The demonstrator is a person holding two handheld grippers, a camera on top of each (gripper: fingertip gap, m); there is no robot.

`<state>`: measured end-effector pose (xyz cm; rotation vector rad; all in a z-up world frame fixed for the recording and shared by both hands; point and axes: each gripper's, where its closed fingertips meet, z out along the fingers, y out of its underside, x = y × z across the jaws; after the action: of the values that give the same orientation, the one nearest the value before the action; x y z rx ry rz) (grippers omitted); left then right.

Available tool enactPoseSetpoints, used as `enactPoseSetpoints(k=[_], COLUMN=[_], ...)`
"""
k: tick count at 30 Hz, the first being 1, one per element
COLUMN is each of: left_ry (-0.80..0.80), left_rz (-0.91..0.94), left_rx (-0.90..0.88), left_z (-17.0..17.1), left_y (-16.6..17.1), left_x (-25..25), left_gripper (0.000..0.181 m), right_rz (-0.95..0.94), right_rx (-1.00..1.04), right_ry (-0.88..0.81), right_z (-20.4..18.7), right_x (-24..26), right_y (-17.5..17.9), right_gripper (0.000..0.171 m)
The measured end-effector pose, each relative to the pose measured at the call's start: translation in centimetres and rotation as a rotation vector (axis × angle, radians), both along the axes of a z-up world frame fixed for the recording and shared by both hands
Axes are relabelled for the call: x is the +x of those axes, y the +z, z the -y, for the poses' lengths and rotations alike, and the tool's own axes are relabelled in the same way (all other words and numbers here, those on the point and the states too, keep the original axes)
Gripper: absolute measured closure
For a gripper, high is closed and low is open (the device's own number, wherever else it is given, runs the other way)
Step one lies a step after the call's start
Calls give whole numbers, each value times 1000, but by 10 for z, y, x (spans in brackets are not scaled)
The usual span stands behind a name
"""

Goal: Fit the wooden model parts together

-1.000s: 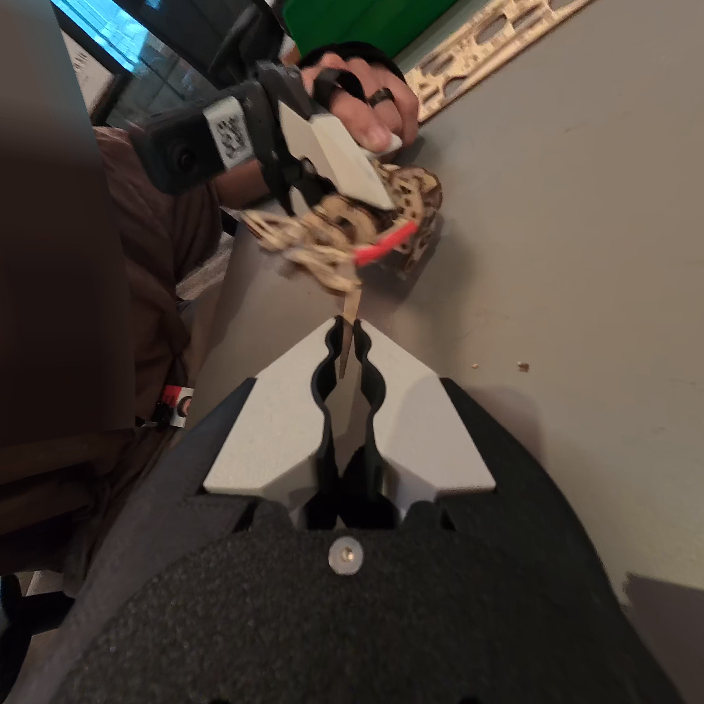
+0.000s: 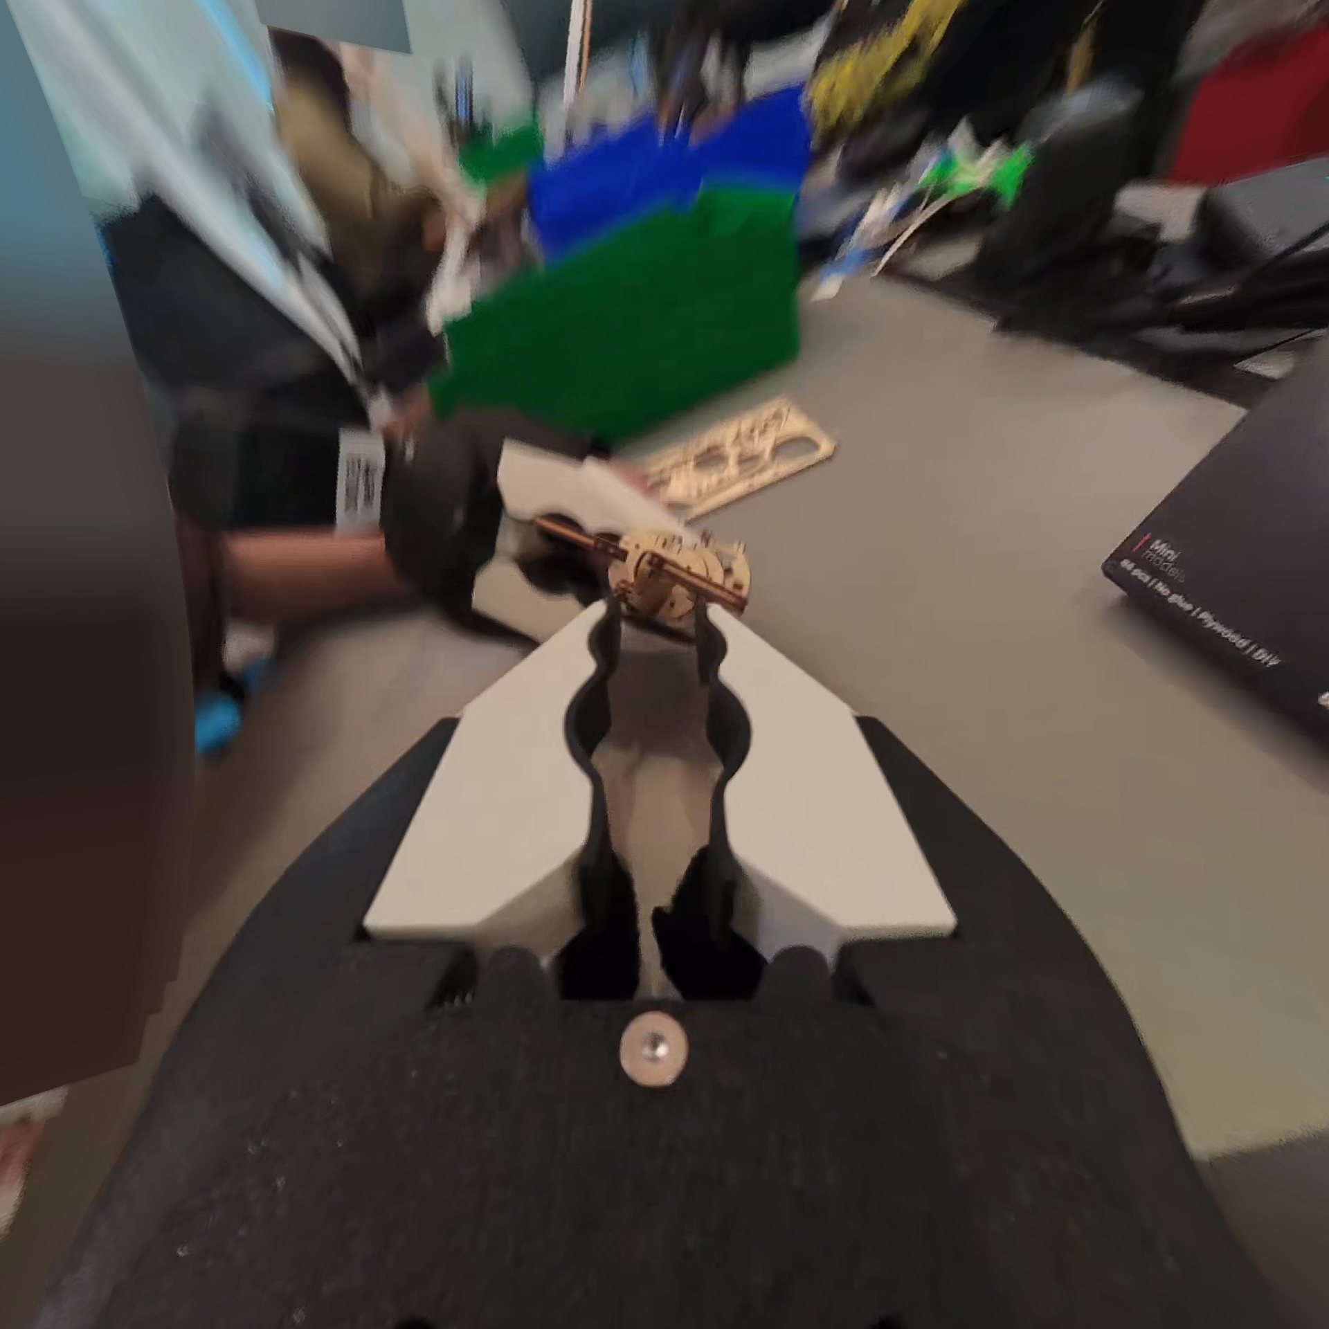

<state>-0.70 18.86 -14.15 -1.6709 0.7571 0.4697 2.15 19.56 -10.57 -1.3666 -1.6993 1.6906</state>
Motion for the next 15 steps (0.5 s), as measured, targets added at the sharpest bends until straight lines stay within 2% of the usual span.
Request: enactPoseSetpoints(k=[3, 9, 15], left_ry=[38, 49, 47], left_rz=[8, 5, 1], left_rx=[-10, -13, -18], left_z=[-2, -2, -2], left_y=[-1, -2, -3], left_x=[-4, -6, -6], left_gripper=[159, 159, 159], right_rz=[-10, -35, -24], right_rx=[-72, -9, -4], right_ry=[-17, -83, -86], right_z=[7, 7, 5], right_x=[-4, -8, -8], right_y=[-2, -5, -9], right_gripper=[153, 167, 167])
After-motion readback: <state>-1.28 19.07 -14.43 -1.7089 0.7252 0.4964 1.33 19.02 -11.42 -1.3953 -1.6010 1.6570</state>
